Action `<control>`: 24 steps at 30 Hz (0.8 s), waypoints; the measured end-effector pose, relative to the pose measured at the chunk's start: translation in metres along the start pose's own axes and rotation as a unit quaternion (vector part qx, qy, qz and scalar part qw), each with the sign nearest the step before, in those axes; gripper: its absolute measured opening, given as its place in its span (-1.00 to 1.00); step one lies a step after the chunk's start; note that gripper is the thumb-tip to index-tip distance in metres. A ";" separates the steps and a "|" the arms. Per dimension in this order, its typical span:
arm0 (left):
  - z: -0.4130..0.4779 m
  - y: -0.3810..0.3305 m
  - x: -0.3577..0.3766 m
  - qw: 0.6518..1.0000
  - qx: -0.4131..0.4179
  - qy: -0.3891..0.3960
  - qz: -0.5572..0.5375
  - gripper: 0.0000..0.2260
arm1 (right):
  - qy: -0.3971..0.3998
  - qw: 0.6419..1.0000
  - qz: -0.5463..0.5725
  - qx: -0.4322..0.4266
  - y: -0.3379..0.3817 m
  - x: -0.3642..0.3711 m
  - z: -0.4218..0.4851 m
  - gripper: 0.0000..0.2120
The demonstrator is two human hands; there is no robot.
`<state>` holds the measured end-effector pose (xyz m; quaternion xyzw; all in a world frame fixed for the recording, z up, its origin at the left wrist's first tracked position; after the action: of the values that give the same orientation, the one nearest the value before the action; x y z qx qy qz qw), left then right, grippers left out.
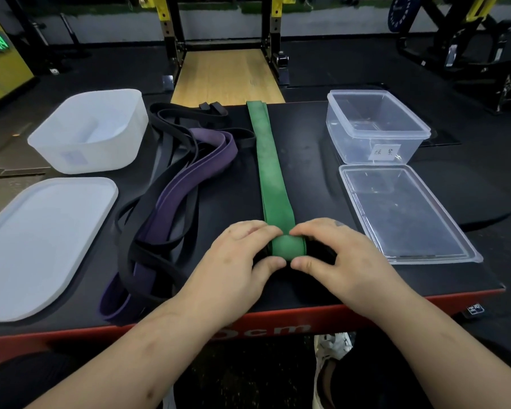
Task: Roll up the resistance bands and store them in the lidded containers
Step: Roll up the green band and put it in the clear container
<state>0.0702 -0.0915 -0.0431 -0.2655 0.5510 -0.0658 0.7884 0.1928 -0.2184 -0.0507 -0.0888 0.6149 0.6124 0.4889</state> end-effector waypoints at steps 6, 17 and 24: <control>0.002 0.003 0.000 1.000 0.000 0.005 0.007 -0.56 | -0.006 1.000 -0.017 -0.008 0.000 0.002 0.009 -0.62; 0.011 0.007 0.003 0.999 -0.001 0.009 0.041 -0.49 | -0.005 0.999 -0.020 0.033 -0.003 0.005 0.012 -0.59; -0.006 -0.002 -0.001 0.999 0.042 0.009 0.009 -0.49 | 0.026 0.999 -0.023 0.008 0.005 -0.002 -0.008 -0.60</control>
<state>0.0644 -0.0944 -0.0426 -0.2268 0.5574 -0.0844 0.7942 0.1858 -0.2252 -0.0476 -0.1149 0.6302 0.5938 0.4869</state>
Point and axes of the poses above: each hand's wrist, its own z-axis towards the middle knuckle, its own x-axis out of the palm, y = z × x, the point moved 7 cm from there along z, towards the middle knuckle, and after that the axes turned 2 degrees about z, right-handed, at the moved point
